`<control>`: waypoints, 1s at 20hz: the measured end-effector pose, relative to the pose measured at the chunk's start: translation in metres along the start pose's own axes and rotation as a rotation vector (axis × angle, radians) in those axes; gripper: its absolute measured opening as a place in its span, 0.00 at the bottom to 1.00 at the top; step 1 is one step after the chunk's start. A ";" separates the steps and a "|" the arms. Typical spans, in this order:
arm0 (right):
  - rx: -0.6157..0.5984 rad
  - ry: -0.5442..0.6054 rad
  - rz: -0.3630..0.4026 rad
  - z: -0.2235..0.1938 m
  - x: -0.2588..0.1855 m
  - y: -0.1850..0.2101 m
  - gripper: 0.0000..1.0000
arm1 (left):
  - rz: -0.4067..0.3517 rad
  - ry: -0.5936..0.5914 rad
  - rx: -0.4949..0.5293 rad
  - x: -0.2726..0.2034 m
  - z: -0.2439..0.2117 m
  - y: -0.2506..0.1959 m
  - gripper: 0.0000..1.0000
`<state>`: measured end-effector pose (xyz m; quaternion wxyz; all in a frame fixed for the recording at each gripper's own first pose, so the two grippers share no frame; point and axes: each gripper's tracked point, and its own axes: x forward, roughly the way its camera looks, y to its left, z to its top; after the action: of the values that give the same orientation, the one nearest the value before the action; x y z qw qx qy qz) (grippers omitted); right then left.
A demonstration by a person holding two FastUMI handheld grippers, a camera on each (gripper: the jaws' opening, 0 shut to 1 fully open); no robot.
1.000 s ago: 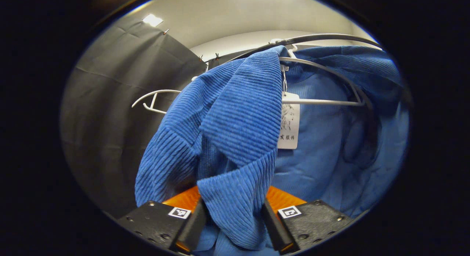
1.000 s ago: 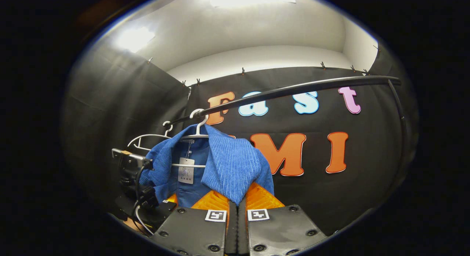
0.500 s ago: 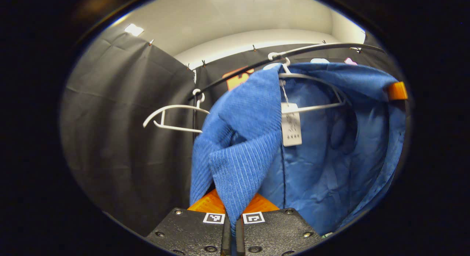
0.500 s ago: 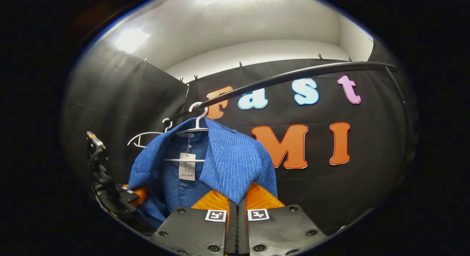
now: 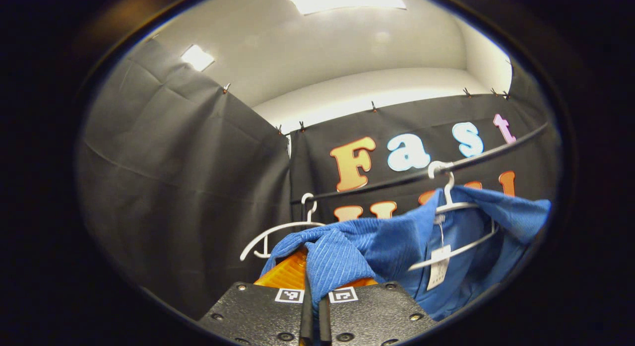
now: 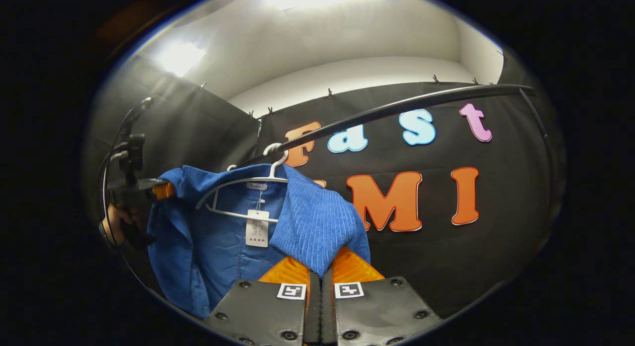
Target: Grasp the clothes on the hanger with both hands and then place them into the laundry hamper below.
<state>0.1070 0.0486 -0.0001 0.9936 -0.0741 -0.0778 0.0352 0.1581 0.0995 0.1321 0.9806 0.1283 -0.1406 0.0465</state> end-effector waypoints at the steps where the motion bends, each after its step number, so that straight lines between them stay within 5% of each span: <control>1: -0.004 -0.007 0.000 0.002 -0.001 0.001 0.07 | -0.008 -0.003 -0.024 0.014 0.010 0.005 0.05; 6: -0.050 -0.022 0.009 0.002 0.000 0.004 0.07 | -0.029 -0.001 -0.013 0.079 0.035 0.030 0.07; 8: -0.050 -0.021 0.009 0.000 -0.002 0.003 0.07 | -0.033 0.015 0.069 0.097 0.026 0.036 0.07; 14: -0.044 0.003 -0.018 -0.009 0.000 -0.007 0.07 | 0.040 0.207 0.032 0.102 -0.082 0.073 0.07; 20: -0.041 -0.008 -0.025 -0.005 0.009 -0.008 0.08 | 0.023 0.309 0.016 0.056 -0.153 0.067 0.05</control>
<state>0.1169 0.0411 -0.0025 0.9919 -0.0936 -0.0832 0.0215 0.2433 0.2075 0.0220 0.9890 0.1256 0.0107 0.0780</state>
